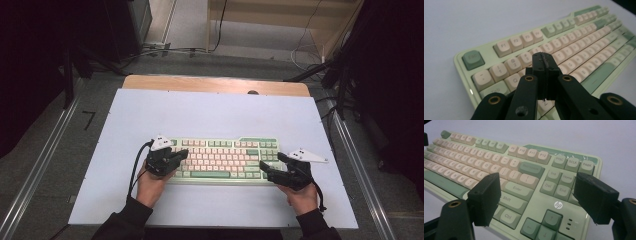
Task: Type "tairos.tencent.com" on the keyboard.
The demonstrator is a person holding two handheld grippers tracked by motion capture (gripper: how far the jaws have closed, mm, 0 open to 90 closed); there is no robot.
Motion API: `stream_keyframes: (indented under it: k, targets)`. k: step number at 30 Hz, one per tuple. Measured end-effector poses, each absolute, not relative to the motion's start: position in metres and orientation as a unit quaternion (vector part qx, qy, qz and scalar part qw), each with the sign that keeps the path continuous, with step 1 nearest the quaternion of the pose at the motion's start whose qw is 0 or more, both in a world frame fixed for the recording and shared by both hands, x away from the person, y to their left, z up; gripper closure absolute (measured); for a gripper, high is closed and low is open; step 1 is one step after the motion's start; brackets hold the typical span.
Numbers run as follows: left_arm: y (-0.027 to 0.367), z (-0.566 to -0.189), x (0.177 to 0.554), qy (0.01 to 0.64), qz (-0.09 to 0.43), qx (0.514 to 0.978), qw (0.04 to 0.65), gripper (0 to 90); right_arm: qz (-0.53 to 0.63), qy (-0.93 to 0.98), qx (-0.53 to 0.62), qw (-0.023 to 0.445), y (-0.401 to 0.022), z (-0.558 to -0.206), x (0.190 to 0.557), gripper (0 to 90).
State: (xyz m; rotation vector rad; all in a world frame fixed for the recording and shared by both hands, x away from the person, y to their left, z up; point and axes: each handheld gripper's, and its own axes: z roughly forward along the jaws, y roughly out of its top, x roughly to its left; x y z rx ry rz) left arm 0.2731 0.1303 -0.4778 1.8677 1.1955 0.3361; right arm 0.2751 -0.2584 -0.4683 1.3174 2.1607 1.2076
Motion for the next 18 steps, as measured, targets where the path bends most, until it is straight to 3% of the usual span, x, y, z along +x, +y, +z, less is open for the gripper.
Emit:
stream_keyframes:
  k: [18]
  targets:
    - [0.1318, -0.4855, 0.2741, 0.489, 0.129, 0.767, 0.396, 90.0, 0.423, 0.761, 0.463, 0.168, -0.2580, -0.4685, 0.2757, 20.3]
